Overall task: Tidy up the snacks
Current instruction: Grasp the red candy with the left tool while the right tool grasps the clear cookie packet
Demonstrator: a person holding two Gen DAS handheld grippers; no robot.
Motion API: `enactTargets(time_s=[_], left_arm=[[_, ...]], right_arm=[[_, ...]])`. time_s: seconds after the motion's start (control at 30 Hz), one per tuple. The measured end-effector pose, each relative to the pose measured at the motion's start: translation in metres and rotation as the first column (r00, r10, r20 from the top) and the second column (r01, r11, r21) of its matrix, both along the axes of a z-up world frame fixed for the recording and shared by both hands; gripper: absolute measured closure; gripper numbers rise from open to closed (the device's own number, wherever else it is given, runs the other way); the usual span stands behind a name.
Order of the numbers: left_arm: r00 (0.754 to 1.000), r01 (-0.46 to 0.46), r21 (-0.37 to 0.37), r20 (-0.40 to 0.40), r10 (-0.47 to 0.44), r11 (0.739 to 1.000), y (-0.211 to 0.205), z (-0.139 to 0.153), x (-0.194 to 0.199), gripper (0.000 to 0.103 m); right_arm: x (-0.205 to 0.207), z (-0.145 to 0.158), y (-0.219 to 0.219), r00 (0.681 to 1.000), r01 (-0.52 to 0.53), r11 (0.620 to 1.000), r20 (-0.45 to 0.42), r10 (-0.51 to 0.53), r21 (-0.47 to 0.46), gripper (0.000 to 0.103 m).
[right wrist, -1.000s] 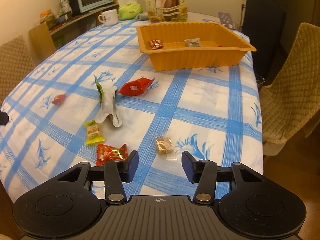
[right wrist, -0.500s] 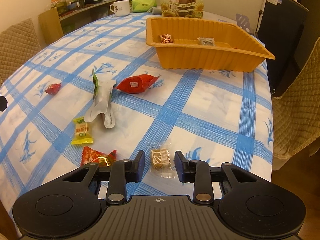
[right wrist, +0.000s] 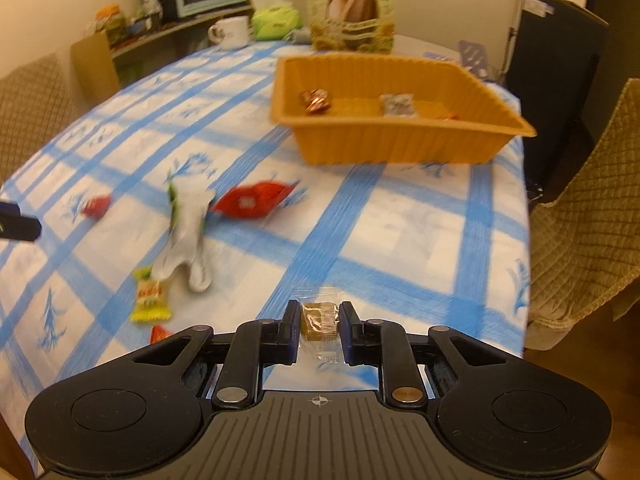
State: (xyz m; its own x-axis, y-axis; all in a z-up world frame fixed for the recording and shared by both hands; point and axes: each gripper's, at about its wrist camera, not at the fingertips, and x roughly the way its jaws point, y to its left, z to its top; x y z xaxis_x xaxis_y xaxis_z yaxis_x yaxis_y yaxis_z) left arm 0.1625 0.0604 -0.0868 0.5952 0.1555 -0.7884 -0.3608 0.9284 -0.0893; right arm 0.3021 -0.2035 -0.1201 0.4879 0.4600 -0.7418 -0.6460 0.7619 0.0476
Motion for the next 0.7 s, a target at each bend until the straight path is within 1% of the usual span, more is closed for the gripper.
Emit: enactTargets(time_s=[0.17, 0.23, 0.3, 0.4, 0.47, 0.57, 0.6, 0.7], left_arm=[[1.000, -0.011, -0.014, -0.012, 0.011, 1.000, 0.009, -0.011, 0.019, 0.042], [1.000, -0.028, -0.035, -0.015, 0.028, 0.999, 0.015, -0.014, 0.026, 0.043], [0.999, -0.049, -0.054, -0.020, 0.048, 0.997, 0.021, -0.017, 0.034, 0.046], [0.997, -0.080, -0.070, -0.026, 0.079, 0.994, 0.028, -0.021, 0.044, 0.047], [0.995, -0.096, -0.068, -0.029, 0.094, 0.993, 0.032, -0.024, 0.051, 0.049], [0.993, -0.109, -0.065, -0.042, 0.106, 0.992, 0.035, -0.029, 0.061, 0.055], [0.993, -0.112, -0.064, -0.048, 0.109, 0.992, 0.036, -0.031, 0.063, 0.059], [0.990, -0.124, -0.060, -0.071, 0.119, 0.990, 0.038, -0.039, 0.067, 0.063]], right_arm=[[0.013, 0.012, -0.014, 0.999, 0.049, 0.999, 0.010, -0.049, 0.016, 0.082], [0.016, 0.014, -0.019, 0.998, 0.064, 0.998, 0.007, -0.065, 0.022, 0.082], [0.019, 0.014, -0.023, 0.997, 0.077, 0.997, 0.005, -0.078, 0.023, 0.082], [0.024, 0.013, -0.028, 0.996, 0.093, 0.995, 0.001, -0.093, 0.024, 0.082], [0.027, 0.013, -0.030, 0.995, 0.098, 0.995, -0.002, -0.098, 0.025, 0.082], [0.031, 0.012, -0.032, 0.995, 0.100, 0.995, -0.006, -0.100, 0.021, 0.082], [0.032, 0.012, -0.032, 0.995, 0.100, 0.995, -0.008, -0.100, 0.020, 0.082], [0.036, 0.010, -0.033, 0.995, 0.102, 0.995, -0.018, -0.101, 0.023, 0.082]])
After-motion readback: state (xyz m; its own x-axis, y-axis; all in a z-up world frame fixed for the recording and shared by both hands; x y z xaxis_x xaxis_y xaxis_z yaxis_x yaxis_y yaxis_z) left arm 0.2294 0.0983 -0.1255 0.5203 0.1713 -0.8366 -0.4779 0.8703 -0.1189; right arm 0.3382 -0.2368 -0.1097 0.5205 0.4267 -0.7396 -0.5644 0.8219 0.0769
